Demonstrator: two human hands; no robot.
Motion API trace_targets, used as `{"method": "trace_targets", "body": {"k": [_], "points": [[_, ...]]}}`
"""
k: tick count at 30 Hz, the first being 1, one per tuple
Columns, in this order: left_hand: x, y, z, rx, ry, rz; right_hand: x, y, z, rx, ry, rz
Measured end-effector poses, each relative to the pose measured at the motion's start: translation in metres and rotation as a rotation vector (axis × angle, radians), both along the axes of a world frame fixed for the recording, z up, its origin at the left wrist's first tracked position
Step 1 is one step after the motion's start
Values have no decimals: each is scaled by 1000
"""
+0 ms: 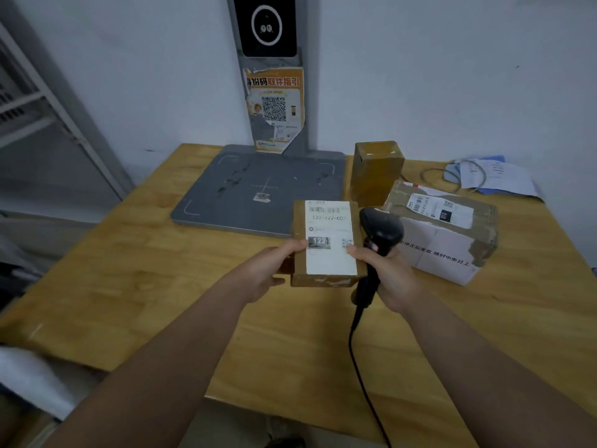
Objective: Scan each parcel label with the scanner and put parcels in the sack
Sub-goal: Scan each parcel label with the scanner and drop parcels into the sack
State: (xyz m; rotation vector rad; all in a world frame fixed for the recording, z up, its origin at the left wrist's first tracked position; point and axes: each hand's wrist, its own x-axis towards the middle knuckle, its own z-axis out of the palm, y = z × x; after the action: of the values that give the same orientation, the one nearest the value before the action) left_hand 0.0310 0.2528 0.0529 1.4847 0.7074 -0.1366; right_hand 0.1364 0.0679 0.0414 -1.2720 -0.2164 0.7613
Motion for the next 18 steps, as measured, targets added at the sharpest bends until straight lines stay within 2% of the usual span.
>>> {"method": "trace_targets", "body": {"k": [3,7,14,18], "points": [[-4,4,-9,-82,-1,33,0,2,-2,-159,56,-27],[-10,1,-25,-10,-12,106,-2,4,3,-388,11,-45],[-12,0,-44,38,-88,284,-19,-2,13,-455,-365,-47],[-13,0,-52,96,-93,277,-34,-6,10,-427,-427,-67]]}}
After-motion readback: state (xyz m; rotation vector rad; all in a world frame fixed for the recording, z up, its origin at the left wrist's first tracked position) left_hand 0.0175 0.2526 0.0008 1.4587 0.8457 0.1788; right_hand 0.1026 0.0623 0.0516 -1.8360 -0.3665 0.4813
